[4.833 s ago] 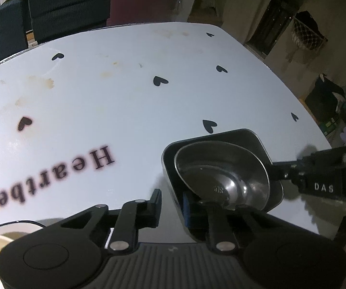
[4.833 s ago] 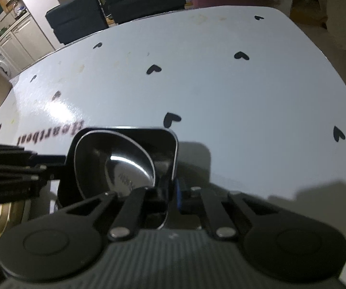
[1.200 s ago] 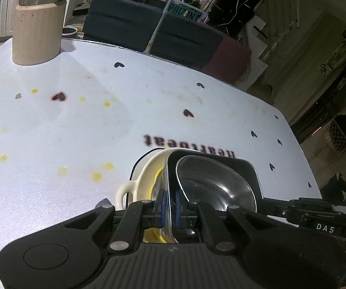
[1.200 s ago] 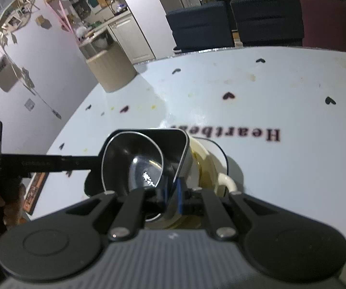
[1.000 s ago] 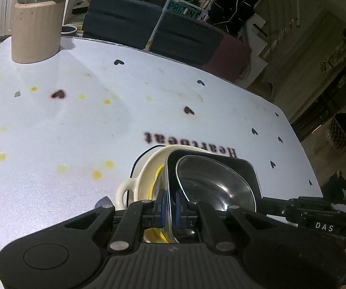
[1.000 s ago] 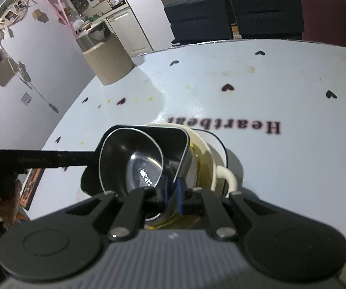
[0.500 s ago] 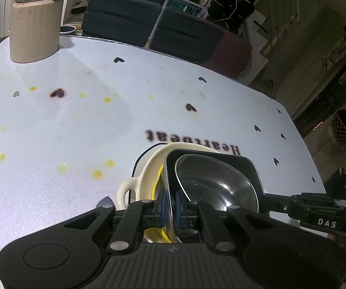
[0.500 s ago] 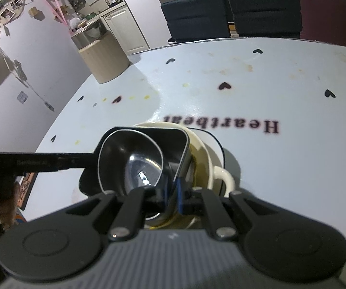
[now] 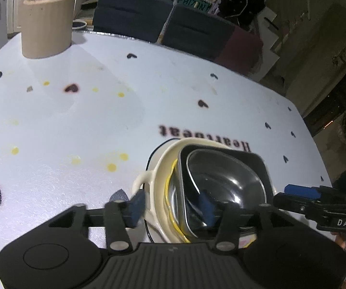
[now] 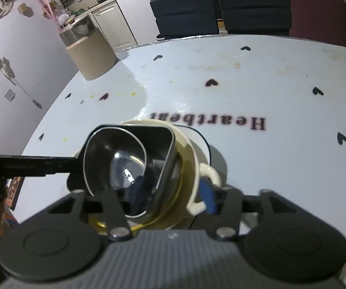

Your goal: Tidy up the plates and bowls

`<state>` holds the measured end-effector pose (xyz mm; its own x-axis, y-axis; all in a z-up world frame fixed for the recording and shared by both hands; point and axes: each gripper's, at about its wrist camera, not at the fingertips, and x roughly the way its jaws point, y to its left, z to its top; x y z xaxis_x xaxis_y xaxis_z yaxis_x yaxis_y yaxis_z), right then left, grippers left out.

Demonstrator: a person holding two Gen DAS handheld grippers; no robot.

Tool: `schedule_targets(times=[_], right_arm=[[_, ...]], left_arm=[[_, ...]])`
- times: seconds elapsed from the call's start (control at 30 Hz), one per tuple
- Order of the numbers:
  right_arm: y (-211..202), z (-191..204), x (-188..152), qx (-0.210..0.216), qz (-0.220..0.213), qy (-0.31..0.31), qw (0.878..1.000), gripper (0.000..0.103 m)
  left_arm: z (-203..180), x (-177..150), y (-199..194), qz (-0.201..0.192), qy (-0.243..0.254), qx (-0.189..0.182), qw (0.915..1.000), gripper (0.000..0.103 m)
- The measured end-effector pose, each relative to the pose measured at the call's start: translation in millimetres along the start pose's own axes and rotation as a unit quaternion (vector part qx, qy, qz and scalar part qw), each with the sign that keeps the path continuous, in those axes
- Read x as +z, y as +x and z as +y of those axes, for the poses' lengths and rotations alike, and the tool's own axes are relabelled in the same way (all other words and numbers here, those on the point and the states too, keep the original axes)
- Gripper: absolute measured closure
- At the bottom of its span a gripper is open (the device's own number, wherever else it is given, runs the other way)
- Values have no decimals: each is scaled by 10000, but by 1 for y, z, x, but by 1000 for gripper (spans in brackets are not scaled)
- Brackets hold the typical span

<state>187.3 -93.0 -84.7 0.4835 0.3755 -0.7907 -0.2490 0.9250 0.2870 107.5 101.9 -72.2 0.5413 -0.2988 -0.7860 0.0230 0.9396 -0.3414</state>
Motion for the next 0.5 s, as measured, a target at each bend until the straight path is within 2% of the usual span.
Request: schedule_targets(times=[0.03,0.1,0.17,0.23,0.3,0.37,0.5], right_arm=[[-3,1,0,-19,-58,-17,10000,29],[-10,4,0,-135,-175,-79,9997,25],[-15,5,1,-254,-278,-92,9992,17],[-21,5,2,-341,-395,-75,9986,11],[-30,6,3,-419,-569,-55,9975,8],[-39,6,2,-529,-788,-65,9955,0],[-57,11,2,-752,-1123,-181,9907,0]], left_arm=[[-1,0,-4,-52,10,6,10000,35],[-3,1,-12,-168,41,38,9998,22],[-6,2,-21,-293,89,53,9995,17],[-8,3,-31,-418,111,84,9990,6],[-10,3,-42,-589,116,108,9981,2],[-12,3,-51,-703,125,137,9973,0],[-17,3,-70,-896,196,121,9957,0]])
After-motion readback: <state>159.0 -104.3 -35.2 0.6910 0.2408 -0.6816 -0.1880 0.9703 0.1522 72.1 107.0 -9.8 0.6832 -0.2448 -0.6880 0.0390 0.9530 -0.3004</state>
